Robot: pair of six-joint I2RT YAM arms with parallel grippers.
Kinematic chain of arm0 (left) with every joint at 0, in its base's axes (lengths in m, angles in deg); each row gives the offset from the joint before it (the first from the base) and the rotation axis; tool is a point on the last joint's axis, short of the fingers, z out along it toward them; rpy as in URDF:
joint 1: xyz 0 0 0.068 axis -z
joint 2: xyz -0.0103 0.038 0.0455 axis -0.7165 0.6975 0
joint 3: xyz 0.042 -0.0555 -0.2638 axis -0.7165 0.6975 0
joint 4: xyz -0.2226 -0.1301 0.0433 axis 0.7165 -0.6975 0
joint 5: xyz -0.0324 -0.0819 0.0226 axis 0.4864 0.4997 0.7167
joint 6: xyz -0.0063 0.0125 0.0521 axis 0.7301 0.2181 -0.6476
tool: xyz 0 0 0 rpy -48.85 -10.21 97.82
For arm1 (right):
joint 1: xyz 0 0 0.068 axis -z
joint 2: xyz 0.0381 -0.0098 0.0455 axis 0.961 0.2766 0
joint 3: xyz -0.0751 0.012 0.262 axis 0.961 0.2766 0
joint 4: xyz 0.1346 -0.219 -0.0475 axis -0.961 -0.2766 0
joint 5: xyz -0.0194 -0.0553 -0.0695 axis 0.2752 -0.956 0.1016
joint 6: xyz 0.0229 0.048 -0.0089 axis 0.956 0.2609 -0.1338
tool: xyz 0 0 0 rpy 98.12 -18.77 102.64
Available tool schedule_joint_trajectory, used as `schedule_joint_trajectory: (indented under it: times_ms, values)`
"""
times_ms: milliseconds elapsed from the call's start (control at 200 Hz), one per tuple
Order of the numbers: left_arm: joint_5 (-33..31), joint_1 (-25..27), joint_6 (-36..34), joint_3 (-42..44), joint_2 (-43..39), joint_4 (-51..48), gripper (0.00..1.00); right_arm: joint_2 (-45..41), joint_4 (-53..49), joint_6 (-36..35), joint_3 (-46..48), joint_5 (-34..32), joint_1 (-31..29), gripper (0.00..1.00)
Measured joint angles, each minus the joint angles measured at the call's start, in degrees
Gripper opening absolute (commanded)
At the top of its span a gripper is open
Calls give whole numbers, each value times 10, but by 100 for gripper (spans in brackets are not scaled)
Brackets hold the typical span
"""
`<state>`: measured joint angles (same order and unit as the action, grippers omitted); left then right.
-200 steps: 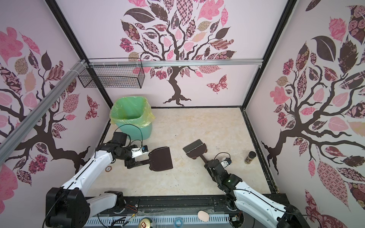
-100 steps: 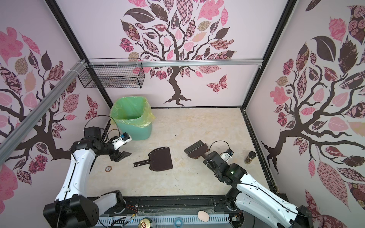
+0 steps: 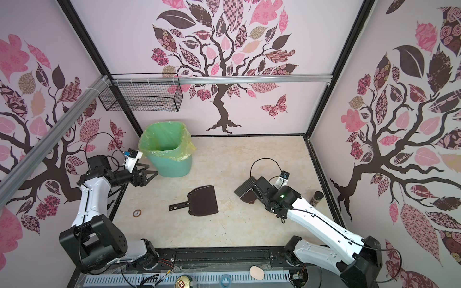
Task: Sweep away the paper scraps from the table
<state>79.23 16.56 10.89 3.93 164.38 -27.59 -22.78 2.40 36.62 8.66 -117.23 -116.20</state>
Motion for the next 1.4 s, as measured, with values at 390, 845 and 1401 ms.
schedule_joint_trajectory:
  times_ms: [390,845,1401]
  values:
    - [-205,65,414,347,-43,576,80,-142,441,-327,205,-27,101,100]
    - [-469,231,495,429,90,929,72,230,1205,-603,418,44,288,99]
    - [-562,286,443,451,117,986,97,310,1325,-612,371,136,346,100]
